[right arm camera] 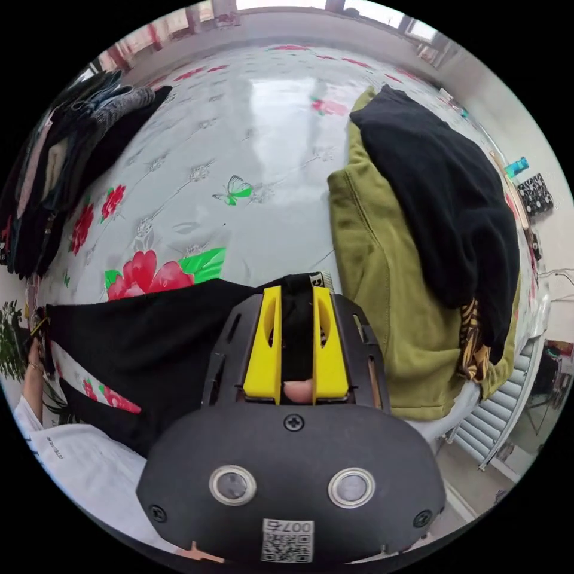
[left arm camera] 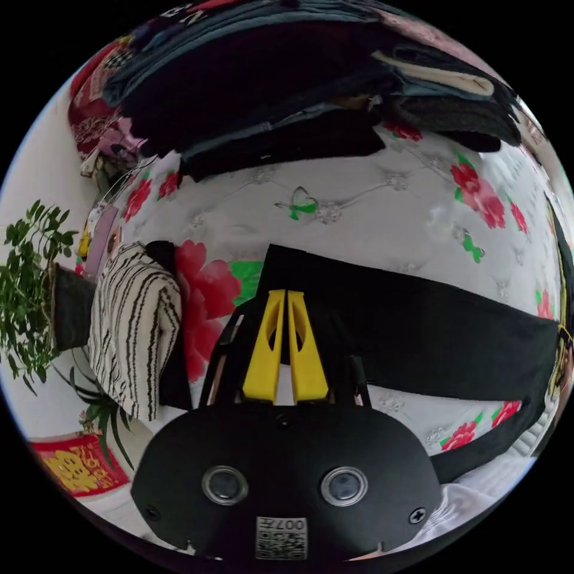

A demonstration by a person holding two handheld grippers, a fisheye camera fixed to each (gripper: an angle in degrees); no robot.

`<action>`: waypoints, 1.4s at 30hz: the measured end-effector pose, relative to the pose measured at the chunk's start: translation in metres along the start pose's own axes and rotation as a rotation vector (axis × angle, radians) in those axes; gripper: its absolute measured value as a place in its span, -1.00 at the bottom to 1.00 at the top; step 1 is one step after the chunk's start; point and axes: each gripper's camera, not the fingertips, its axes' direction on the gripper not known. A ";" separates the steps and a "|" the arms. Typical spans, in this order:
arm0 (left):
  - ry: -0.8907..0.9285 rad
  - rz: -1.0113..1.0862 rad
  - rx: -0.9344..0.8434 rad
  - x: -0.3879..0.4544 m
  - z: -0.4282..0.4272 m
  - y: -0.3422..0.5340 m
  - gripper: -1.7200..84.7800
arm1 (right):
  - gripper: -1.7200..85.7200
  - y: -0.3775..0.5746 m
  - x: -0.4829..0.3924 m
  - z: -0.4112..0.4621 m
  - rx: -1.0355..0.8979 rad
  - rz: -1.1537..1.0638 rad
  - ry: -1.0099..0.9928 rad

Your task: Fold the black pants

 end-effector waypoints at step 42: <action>0.928 -0.557 0.403 -0.201 -0.060 0.329 -0.98 | -0.96 0.300 0.294 -0.053 0.411 0.407 -1.016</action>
